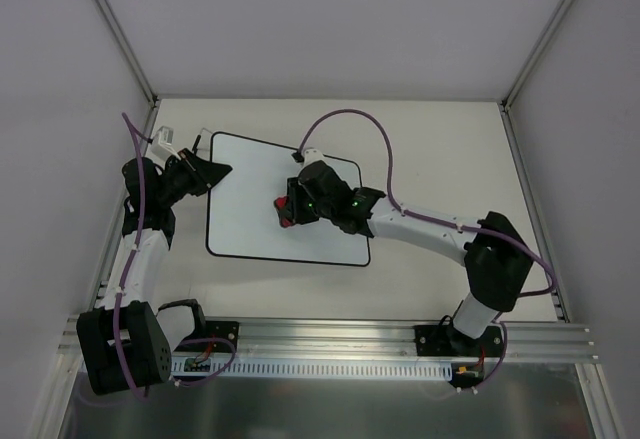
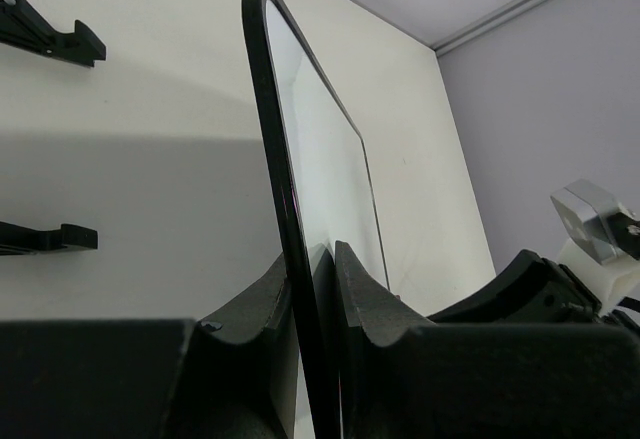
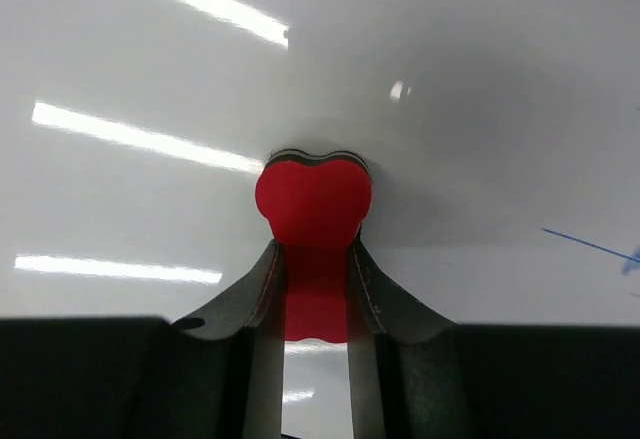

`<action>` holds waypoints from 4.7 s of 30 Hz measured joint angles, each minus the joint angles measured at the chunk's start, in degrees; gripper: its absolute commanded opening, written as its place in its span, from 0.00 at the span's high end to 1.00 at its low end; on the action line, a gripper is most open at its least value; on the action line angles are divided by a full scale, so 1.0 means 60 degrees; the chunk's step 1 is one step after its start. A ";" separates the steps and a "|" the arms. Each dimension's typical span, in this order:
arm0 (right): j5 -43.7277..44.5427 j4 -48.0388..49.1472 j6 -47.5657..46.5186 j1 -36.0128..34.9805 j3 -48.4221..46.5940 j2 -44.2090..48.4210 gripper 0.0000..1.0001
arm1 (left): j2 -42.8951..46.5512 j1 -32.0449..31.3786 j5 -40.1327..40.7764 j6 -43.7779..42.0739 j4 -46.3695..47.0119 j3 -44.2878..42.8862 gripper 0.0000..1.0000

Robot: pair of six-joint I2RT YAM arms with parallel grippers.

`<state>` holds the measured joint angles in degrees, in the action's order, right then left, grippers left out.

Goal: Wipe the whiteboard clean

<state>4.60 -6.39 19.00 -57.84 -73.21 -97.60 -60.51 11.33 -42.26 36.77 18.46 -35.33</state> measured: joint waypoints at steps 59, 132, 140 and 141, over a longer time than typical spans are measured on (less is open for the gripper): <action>-0.1647 0.1319 0.0262 0.3993 0.4167 0.1005 1.00 | 0.0098 0.0000 -0.0160 -0.0237 -0.0965 -0.0302 1.00; -0.1832 0.1300 0.0463 0.4317 0.3821 0.0699 1.00 | 0.0175 -0.0091 -0.0342 -0.0521 -0.1461 -0.0470 1.00; -0.1162 0.1009 0.0423 0.3534 0.3614 0.0882 1.00 | 0.0178 -0.0131 -0.0313 -0.0517 -0.1537 -0.0521 1.00; -0.1100 0.0969 0.0430 0.3286 0.3475 0.0885 1.00 | 0.0178 -0.0131 -0.0280 -0.0517 -0.1581 -0.0525 1.00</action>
<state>-2.00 -0.58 21.58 -38.13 -52.36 -92.29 -59.44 10.55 -43.94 33.67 8.97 -38.48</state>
